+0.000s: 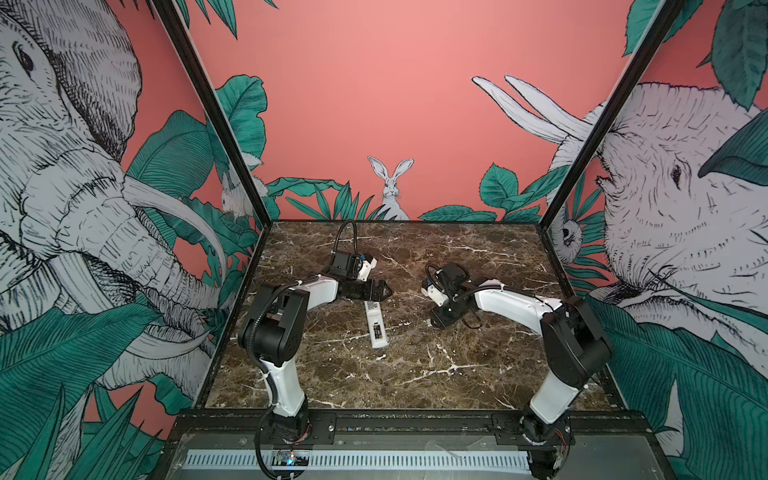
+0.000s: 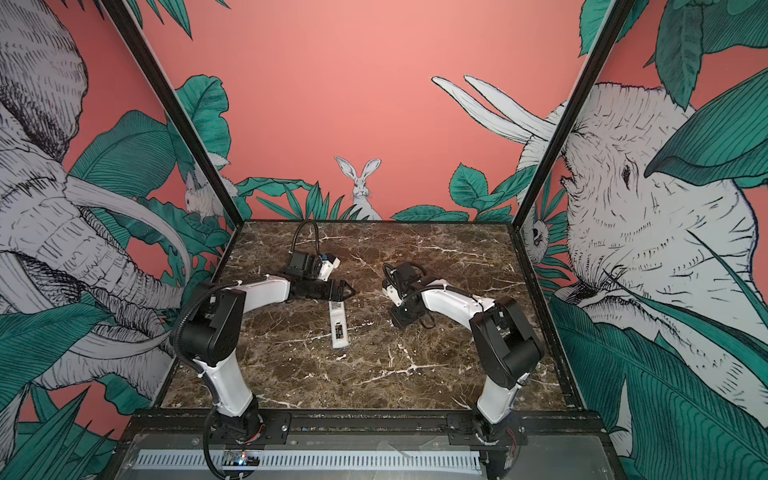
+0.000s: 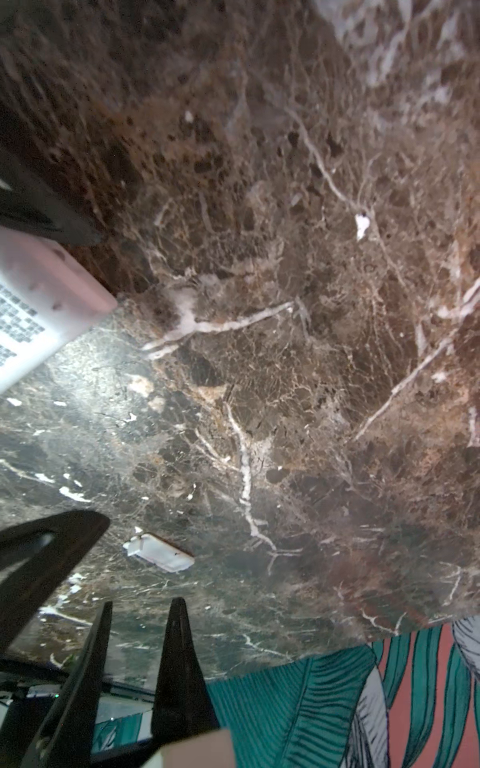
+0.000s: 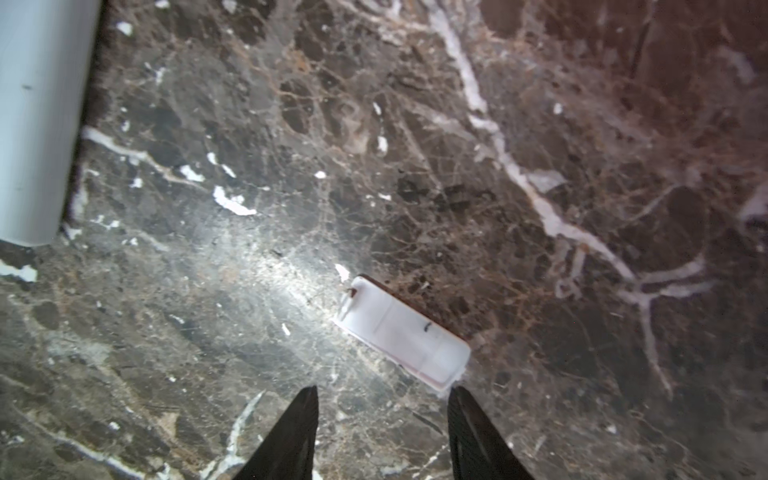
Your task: Load the batteries into the remote control
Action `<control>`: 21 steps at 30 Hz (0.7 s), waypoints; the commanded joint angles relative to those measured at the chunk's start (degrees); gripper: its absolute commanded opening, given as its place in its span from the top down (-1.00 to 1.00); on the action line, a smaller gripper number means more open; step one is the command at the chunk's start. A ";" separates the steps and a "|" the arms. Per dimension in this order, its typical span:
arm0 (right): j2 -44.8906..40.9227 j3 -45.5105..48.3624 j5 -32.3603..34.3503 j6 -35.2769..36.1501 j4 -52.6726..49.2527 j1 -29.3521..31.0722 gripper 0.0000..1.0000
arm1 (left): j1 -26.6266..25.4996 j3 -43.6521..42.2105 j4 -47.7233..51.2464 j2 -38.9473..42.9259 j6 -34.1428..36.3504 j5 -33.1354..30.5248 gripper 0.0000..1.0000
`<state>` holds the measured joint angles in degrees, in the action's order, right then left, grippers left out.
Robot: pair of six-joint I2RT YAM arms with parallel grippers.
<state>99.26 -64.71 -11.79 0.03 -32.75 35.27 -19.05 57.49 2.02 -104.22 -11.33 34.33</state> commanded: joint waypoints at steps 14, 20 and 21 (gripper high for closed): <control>5.84 -1.75 1.40 -8.09 3.81 2.97 0.25 | -0.09 -16.40 -1.69 17.40 -3.73 1.42 -0.99; 7.03 -3.17 3.57 -10.05 4.38 2.97 0.33 | -0.11 -14.39 4.53 25.38 -3.01 -3.44 -0.99; 7.08 -3.40 3.78 -10.43 4.60 3.03 0.34 | -0.12 -14.04 5.29 26.45 -2.95 -3.86 -0.99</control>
<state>105.45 -66.43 -9.96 -8.73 -29.19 38.02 -18.98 42.04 3.57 -81.21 -14.57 33.23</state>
